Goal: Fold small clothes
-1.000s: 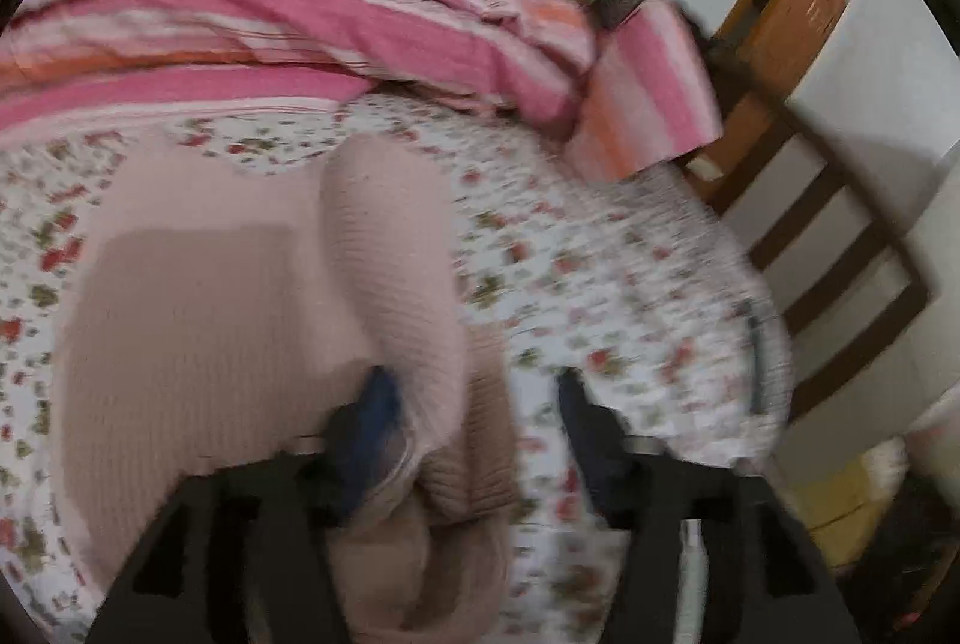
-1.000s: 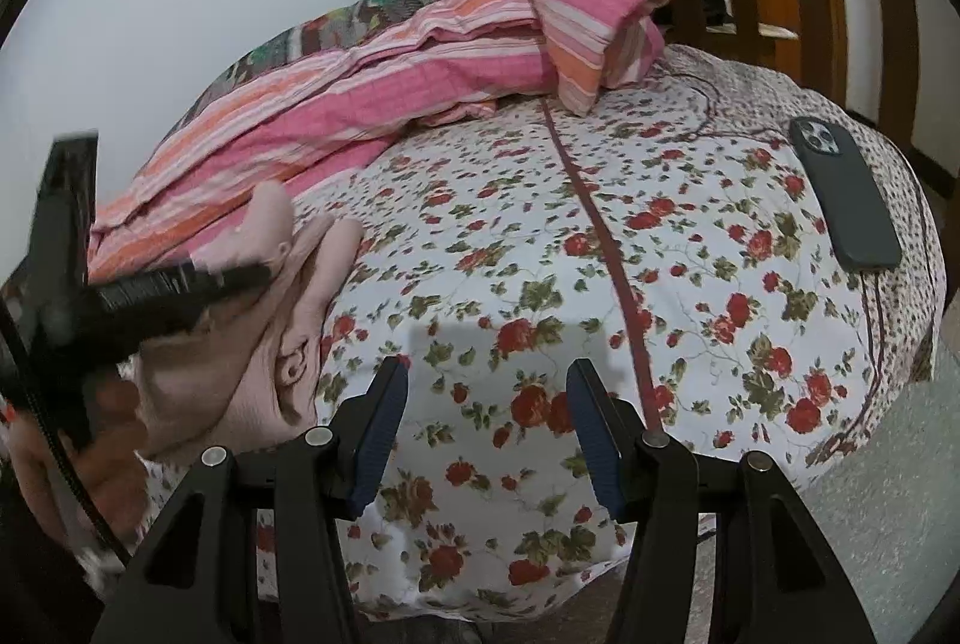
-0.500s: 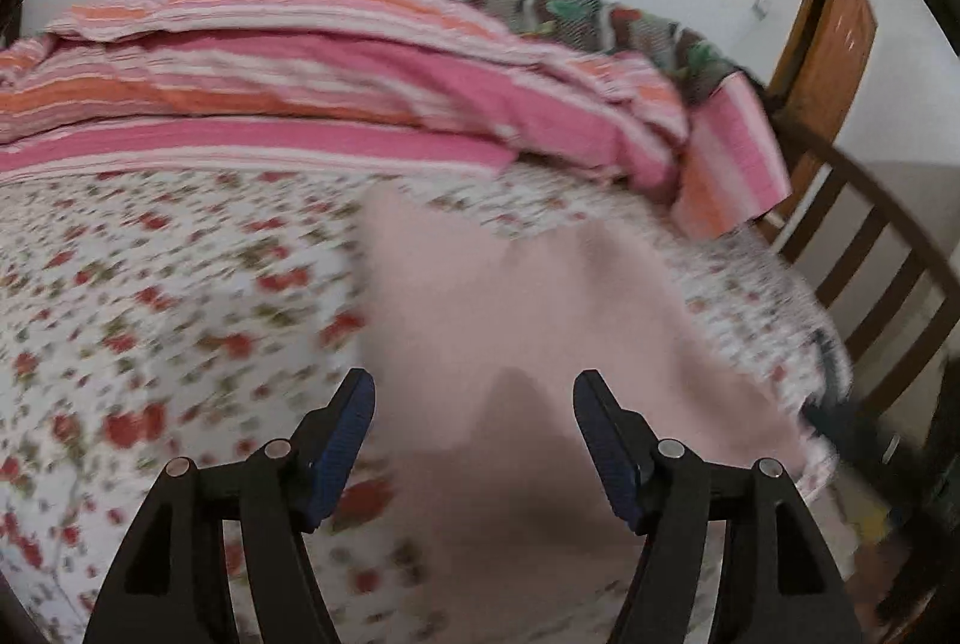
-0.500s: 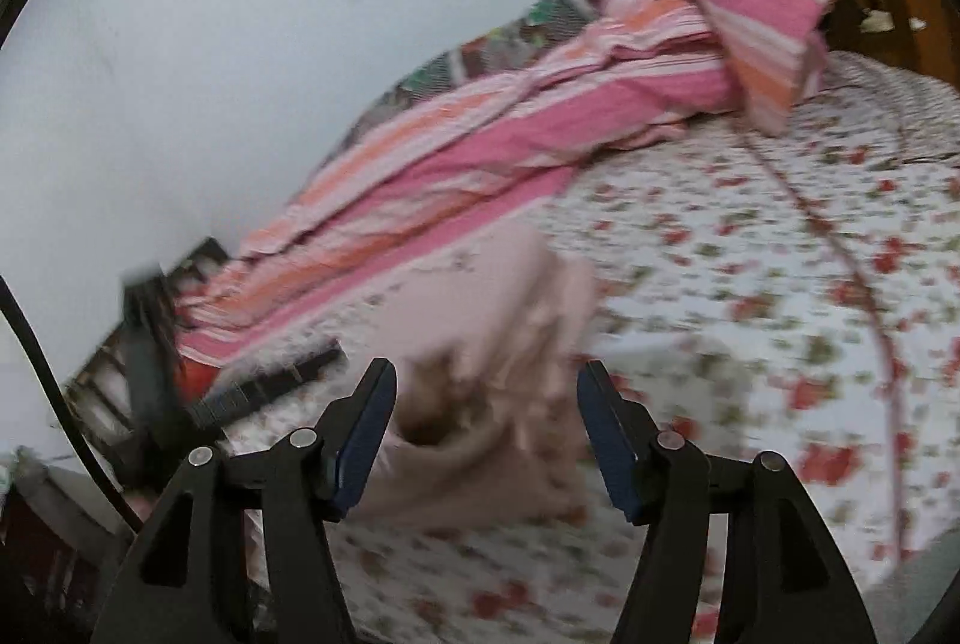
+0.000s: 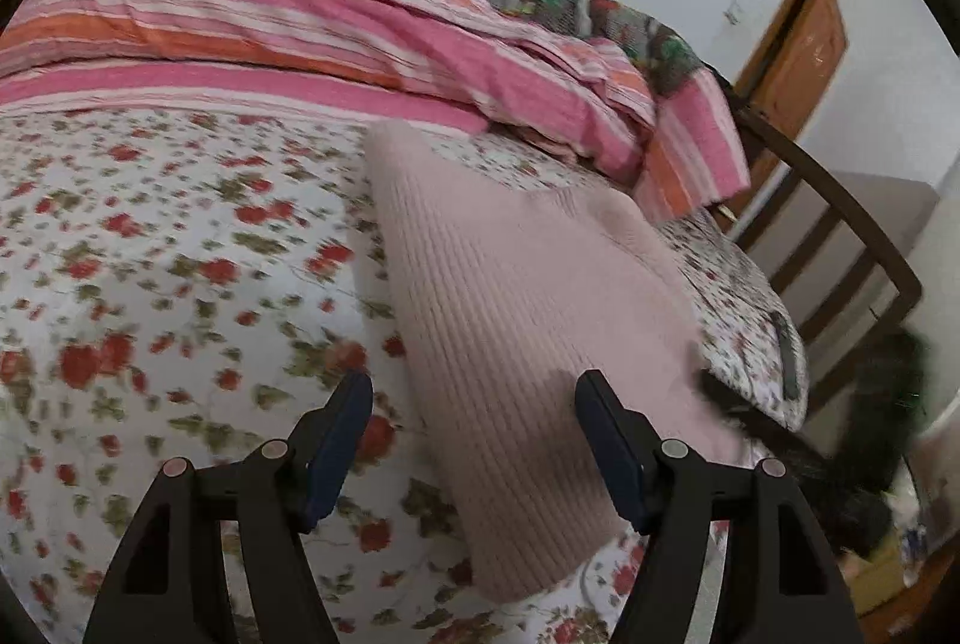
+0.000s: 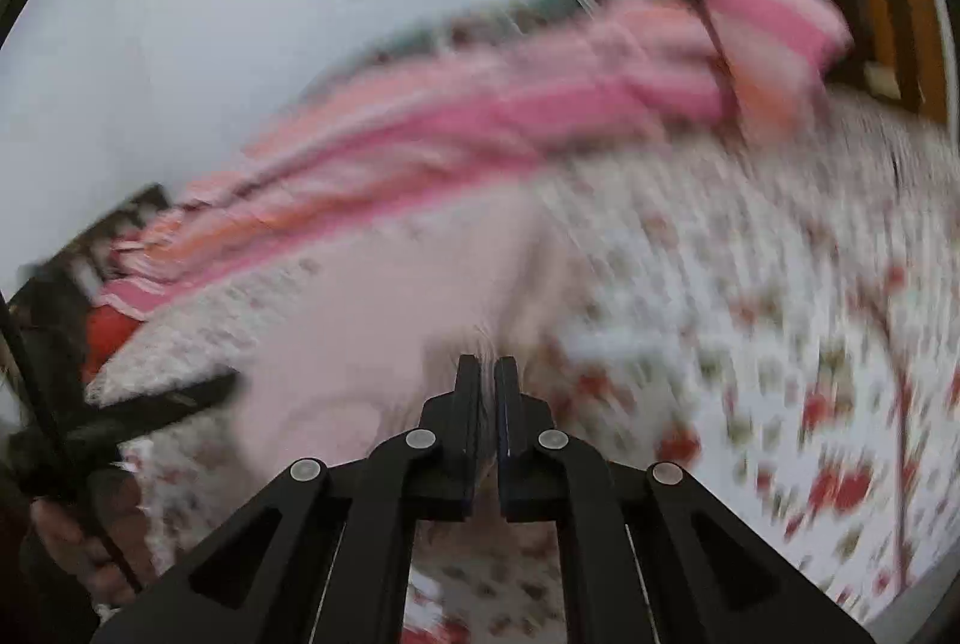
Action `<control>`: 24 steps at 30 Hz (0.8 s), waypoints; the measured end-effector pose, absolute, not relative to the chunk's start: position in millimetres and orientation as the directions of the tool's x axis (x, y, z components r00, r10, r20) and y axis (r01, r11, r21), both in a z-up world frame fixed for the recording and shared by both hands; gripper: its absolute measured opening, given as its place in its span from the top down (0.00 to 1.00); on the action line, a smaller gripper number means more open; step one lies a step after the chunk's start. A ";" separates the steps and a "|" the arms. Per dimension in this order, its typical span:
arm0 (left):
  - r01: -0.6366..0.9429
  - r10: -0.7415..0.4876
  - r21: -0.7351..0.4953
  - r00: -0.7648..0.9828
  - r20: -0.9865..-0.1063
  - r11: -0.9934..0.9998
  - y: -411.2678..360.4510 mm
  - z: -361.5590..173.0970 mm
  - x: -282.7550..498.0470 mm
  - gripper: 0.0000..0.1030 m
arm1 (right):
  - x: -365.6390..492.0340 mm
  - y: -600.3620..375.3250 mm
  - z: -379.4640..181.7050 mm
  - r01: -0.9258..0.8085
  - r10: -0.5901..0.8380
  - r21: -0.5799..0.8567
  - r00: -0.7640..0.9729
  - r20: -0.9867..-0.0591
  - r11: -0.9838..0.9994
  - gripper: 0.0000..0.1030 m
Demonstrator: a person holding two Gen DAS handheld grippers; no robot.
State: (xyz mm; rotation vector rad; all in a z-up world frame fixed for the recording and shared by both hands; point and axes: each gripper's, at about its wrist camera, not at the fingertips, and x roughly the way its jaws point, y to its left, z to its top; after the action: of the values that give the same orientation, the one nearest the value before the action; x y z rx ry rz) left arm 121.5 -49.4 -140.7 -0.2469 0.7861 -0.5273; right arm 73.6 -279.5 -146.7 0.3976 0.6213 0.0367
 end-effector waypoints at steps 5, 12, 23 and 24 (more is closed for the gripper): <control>0.431 -0.570 -0.377 0.551 -0.610 0.820 -53.5 -144.0 108.8 0.32 | 71.7 -293.5 -157.0 0.127 0.161 0.431 0.805 -0.571 0.893 0.93; 0.480 -0.528 -0.276 0.534 -0.660 0.832 -58.6 -157.0 74.1 0.32 | 48.5 -289.7 -130.1 0.066 0.198 0.439 0.826 -0.528 0.896 0.59; 0.439 -0.275 0.111 0.720 -0.638 0.891 -128.4 -160.2 51.8 0.26 | 49.5 -262.5 -124.6 0.001 0.277 0.470 0.807 -0.522 0.883 0.53; 0.428 -0.274 0.108 0.732 -0.624 0.897 -128.5 -157.8 52.8 0.26 | 54.8 -261.9 -126.5 0.008 0.282 0.480 0.800 -0.530 0.877 0.55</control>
State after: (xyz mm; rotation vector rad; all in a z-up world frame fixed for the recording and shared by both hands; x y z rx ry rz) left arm 52.8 -128.5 -157.8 0.2531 0.6425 -0.3911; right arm 54.8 -261.9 -126.5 0.4854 0.6319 0.1532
